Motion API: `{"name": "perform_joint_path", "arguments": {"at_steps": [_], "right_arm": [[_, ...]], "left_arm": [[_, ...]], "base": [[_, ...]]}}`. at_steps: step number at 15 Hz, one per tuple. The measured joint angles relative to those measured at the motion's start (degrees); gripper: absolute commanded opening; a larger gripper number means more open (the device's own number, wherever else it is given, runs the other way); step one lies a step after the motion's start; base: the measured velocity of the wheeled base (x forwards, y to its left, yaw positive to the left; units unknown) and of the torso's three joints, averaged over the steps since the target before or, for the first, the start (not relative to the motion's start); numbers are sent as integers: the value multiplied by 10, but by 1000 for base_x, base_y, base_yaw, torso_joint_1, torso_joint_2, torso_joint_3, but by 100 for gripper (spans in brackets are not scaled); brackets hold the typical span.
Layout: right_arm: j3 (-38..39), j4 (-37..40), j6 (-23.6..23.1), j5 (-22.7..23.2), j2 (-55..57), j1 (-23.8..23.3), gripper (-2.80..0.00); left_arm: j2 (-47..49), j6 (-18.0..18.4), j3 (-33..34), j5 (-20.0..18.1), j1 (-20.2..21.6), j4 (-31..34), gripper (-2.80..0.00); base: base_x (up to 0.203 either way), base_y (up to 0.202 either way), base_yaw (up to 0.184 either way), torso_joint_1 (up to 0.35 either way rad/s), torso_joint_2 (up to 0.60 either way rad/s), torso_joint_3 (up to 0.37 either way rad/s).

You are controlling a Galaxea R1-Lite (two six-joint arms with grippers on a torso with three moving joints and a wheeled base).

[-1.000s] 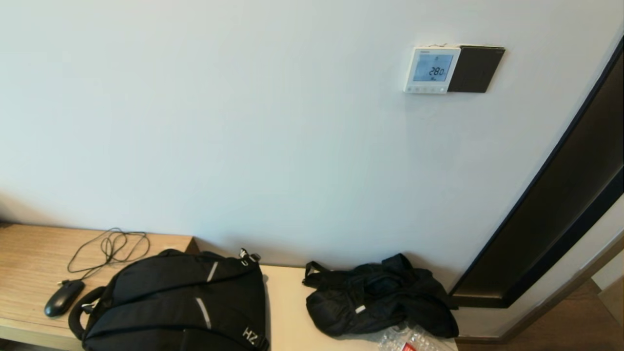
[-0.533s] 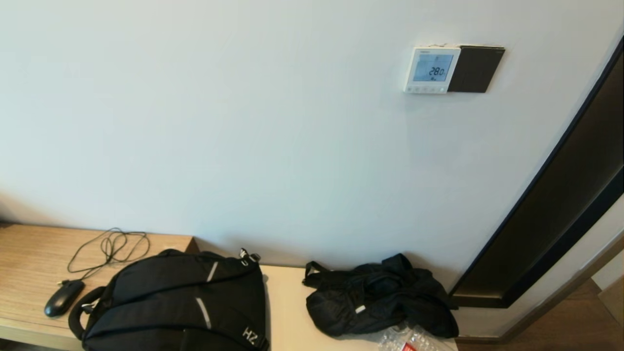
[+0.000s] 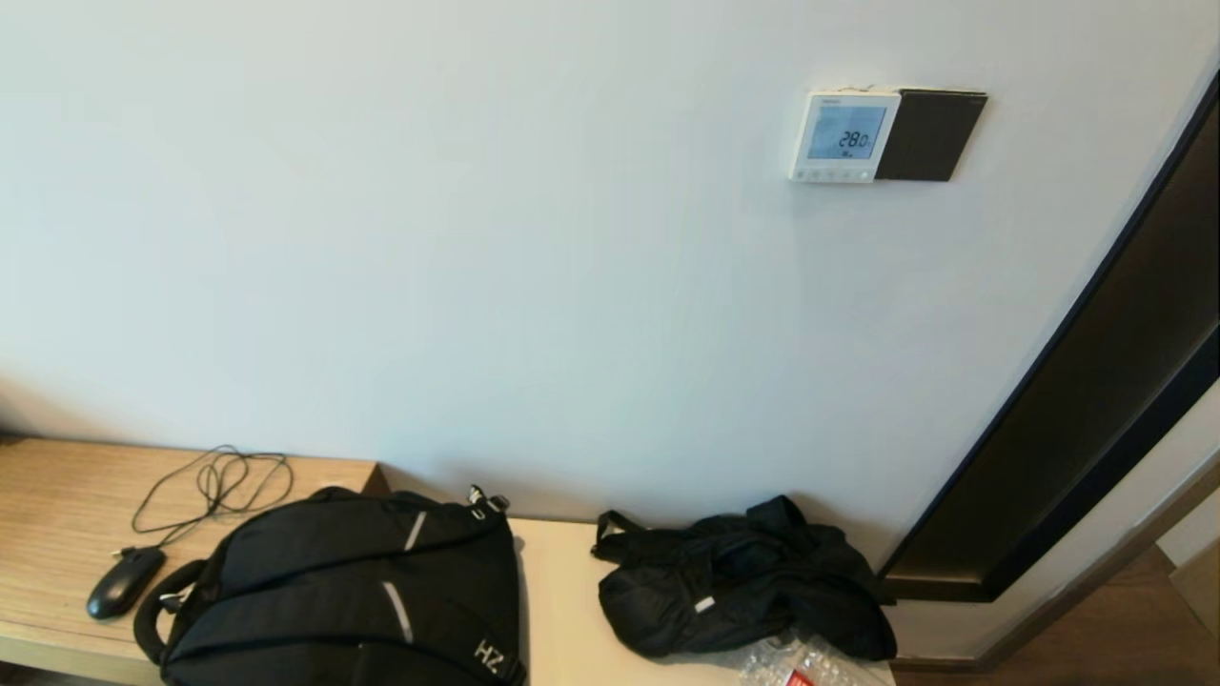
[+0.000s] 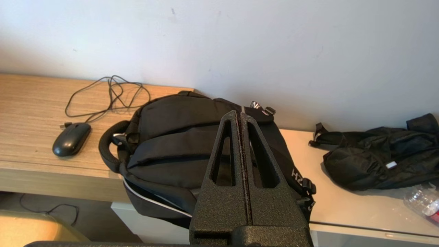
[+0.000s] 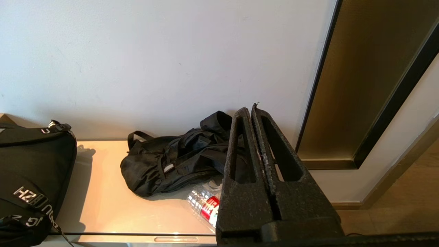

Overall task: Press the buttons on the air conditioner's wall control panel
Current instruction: Turn off the central air conditioner

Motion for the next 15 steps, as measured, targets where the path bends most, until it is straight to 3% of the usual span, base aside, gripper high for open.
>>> {"name": "perform_joint_path", "arguments": {"at_steps": [15], "right_arm": [[0, 0, 0, 0, 0, 0, -280]], "left_arm": [[0, 0, 0, 0, 0, 0, -280]], "base": [[0, 0, 0, 0, 0, 0]]}}
